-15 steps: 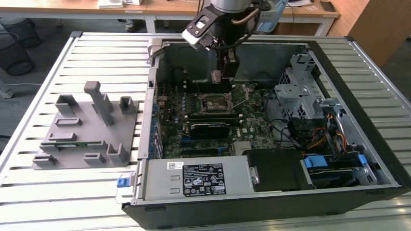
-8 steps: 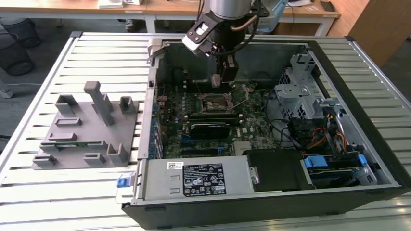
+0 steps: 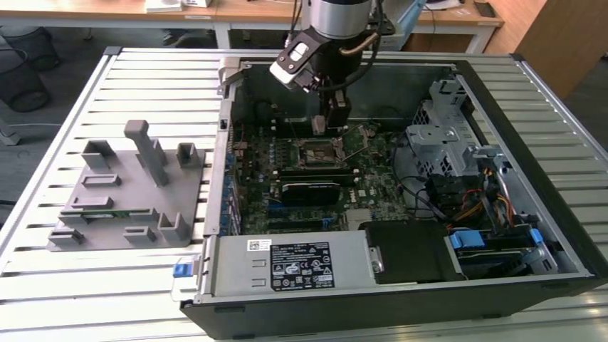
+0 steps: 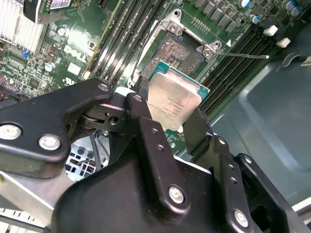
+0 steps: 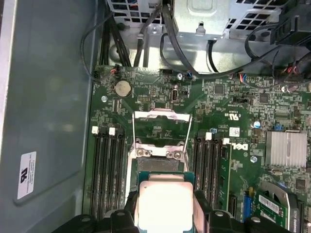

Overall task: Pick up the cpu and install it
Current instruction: 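Place the cpu into insertion slot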

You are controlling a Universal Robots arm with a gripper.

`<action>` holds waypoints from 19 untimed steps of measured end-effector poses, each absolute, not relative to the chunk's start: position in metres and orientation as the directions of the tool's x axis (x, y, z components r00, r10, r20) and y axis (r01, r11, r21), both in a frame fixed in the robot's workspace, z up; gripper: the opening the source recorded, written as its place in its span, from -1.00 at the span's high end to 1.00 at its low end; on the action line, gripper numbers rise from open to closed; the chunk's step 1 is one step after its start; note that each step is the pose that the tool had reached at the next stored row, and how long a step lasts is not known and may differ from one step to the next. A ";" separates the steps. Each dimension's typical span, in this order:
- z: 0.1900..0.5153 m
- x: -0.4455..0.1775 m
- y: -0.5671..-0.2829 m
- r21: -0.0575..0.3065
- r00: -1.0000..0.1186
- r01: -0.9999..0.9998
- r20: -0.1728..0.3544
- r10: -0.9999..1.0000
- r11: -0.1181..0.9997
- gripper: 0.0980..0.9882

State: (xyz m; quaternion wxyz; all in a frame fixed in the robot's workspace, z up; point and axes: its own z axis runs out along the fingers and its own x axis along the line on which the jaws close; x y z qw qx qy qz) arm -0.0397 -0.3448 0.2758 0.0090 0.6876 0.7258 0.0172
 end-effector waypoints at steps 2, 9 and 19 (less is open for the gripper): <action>0.275 -0.040 -0.345 0.037 -0.054 0.998 0.011 0.998 0.054 0.03; 0.256 -0.040 -0.344 0.037 -0.054 0.998 0.011 0.998 0.054 0.03; 0.244 -0.040 -0.344 0.038 -0.054 0.998 0.010 0.998 0.054 0.03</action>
